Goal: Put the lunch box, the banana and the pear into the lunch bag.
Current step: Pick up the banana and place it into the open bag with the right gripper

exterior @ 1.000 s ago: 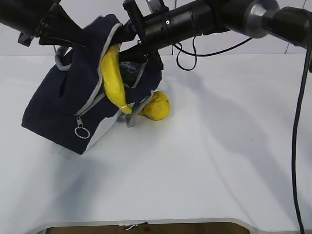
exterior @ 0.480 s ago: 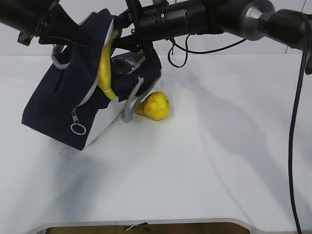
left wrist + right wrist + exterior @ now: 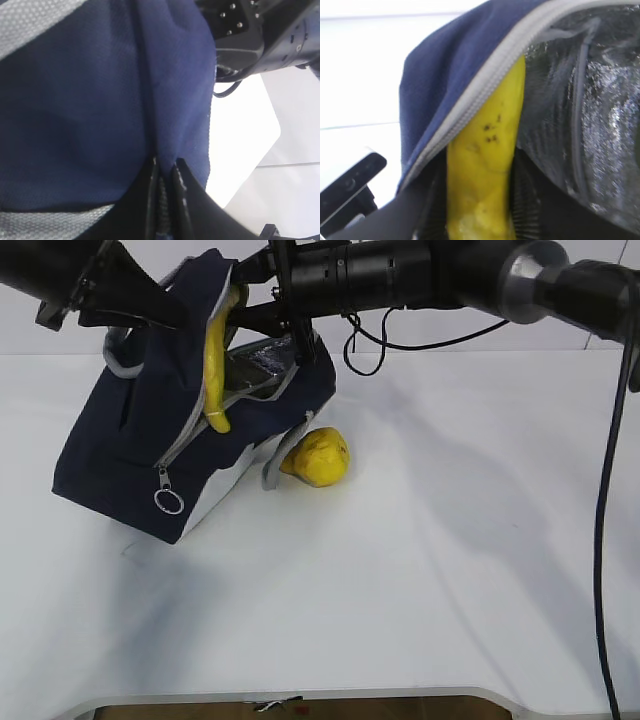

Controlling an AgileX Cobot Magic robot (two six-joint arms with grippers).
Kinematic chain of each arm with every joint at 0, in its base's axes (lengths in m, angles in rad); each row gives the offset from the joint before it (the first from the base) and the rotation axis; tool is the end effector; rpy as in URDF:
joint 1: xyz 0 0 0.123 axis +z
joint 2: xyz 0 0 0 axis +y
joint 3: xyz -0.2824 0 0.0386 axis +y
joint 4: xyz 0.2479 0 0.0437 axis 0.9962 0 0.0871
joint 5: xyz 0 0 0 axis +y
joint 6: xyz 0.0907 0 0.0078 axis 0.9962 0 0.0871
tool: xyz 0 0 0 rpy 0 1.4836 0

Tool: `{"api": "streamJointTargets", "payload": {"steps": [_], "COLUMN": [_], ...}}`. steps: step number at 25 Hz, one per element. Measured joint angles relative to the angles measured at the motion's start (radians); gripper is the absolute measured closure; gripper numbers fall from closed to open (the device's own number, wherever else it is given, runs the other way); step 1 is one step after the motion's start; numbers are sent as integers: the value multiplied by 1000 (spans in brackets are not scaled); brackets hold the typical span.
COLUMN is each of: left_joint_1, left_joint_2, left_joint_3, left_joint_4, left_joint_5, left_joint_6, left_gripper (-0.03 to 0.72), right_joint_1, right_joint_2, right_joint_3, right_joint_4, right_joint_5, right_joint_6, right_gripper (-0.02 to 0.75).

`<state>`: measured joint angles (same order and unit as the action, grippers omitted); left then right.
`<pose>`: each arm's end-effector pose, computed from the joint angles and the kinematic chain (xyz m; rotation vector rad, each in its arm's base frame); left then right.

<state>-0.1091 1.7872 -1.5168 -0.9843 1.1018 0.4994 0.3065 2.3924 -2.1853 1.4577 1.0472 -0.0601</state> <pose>0.3714 -0.1088 0.3147 0.3251 2.4403 -1.1533 0.4804 0.2343 0.2646 0.2222 2.2765 1.9411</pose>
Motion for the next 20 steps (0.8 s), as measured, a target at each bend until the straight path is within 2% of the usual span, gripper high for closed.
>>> {"api": "streamJointTargets", "payload": {"steps": [10,20], "left_joint_1": [7,8], "left_joint_2": [0,-2], "left_joint_3": [-4,-8], "left_joint_4": [-4,-24], "left_joint_5": [-17,1], "left_joint_6": [0,0], "left_gripper": [667,667], "right_joint_1": [10,4], "right_joint_2": [6,14], "right_joint_3": [4,7], "right_joint_4": [72,150], "right_joint_5": [-96,-50], "right_joint_6": [-74,-85], "right_gripper": [444,444]}}
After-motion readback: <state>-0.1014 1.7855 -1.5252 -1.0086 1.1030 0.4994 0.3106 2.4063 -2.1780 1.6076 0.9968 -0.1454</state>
